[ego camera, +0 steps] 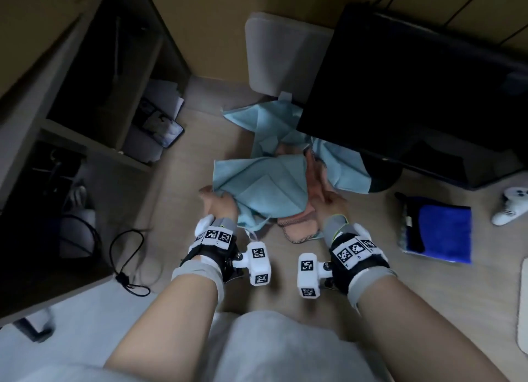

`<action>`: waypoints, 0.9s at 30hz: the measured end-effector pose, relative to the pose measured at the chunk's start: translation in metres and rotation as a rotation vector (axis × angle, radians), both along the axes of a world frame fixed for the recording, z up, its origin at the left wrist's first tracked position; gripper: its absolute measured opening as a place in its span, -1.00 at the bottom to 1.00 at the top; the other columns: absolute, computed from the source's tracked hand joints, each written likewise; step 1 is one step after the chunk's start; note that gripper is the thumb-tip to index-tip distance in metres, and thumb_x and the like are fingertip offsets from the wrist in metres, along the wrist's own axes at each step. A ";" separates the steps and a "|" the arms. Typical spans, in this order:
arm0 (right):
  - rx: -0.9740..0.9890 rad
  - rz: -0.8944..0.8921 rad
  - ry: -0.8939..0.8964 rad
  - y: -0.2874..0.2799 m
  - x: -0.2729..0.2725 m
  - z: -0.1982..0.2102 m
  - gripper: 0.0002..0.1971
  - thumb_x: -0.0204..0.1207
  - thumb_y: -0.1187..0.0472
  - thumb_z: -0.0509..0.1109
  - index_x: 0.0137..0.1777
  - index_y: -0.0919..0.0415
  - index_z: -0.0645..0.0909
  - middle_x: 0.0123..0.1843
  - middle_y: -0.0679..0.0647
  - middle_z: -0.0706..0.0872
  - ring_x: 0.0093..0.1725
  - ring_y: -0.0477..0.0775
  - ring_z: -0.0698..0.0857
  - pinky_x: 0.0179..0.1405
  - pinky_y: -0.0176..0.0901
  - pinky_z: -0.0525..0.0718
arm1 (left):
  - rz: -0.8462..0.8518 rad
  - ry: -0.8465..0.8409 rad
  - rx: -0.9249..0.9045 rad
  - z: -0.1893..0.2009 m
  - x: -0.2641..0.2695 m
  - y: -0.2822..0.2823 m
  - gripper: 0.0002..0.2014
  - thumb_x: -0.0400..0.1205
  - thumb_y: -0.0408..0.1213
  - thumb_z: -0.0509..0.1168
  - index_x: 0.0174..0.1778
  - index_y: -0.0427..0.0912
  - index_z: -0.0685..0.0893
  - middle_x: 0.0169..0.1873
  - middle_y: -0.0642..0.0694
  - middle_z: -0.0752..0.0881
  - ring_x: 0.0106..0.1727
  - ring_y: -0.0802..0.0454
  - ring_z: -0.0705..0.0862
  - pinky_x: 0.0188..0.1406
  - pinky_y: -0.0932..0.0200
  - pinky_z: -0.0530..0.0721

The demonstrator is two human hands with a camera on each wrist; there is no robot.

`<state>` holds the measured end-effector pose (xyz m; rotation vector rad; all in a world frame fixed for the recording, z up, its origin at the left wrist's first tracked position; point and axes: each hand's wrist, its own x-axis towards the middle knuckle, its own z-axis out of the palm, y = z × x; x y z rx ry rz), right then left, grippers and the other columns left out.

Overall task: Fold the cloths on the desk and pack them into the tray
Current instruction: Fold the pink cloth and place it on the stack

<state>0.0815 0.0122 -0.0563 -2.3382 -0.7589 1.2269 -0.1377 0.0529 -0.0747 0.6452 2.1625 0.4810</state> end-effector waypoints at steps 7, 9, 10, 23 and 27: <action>0.248 -0.215 0.002 0.003 0.019 0.070 -0.75 0.51 0.33 0.21 0.02 0.31 0.71 -0.14 0.13 0.67 -0.12 0.11 0.61 -0.18 -0.25 0.50 | -0.101 -0.015 0.123 0.037 0.042 -0.020 -0.23 0.44 -0.29 0.35 0.59 -0.06 0.22 0.41 -0.24 0.44 0.35 -0.29 0.49 0.31 -0.04 0.43; 0.350 -0.257 0.013 -0.004 0.029 0.082 -0.73 0.44 0.45 0.20 -0.02 0.32 0.72 -0.15 0.16 0.69 -0.11 0.11 0.62 -0.17 -0.24 0.53 | -0.208 0.115 0.179 0.054 0.054 -0.029 -0.15 0.39 -0.18 0.38 0.63 -0.01 0.21 0.52 -0.20 0.35 0.46 -0.29 0.38 0.46 -0.14 0.35; 0.394 -0.271 0.034 -0.010 0.036 0.087 -0.71 0.41 0.50 0.19 -0.06 0.30 0.71 -0.16 0.16 0.69 -0.13 0.09 0.63 -0.21 -0.27 0.53 | -0.275 0.164 0.228 0.061 0.064 -0.034 -0.14 0.37 -0.13 0.37 0.64 0.01 0.22 0.57 -0.17 0.31 0.49 -0.29 0.34 0.50 -0.17 0.32; 0.485 -0.203 0.241 -0.144 0.154 0.123 -0.80 0.40 0.43 0.32 -0.34 0.22 0.71 -0.36 0.09 0.66 -0.29 0.04 0.57 -0.26 -0.15 0.51 | -0.817 -0.370 0.311 0.094 0.214 -0.148 -0.86 0.36 -0.23 0.46 -0.23 -0.04 0.64 -0.37 0.07 0.66 -0.25 0.08 0.60 -0.26 0.22 0.57; 0.457 -0.191 0.180 -0.196 0.203 0.107 -0.84 0.45 0.32 0.35 -0.18 0.17 0.78 -0.26 0.01 0.73 -0.21 -0.02 0.62 -0.22 -0.24 0.56 | -0.795 -0.308 0.377 0.090 0.251 -0.197 -0.83 0.45 -0.36 0.44 -0.07 -0.16 0.67 -0.30 0.03 0.67 -0.23 0.08 0.59 -0.24 0.28 0.55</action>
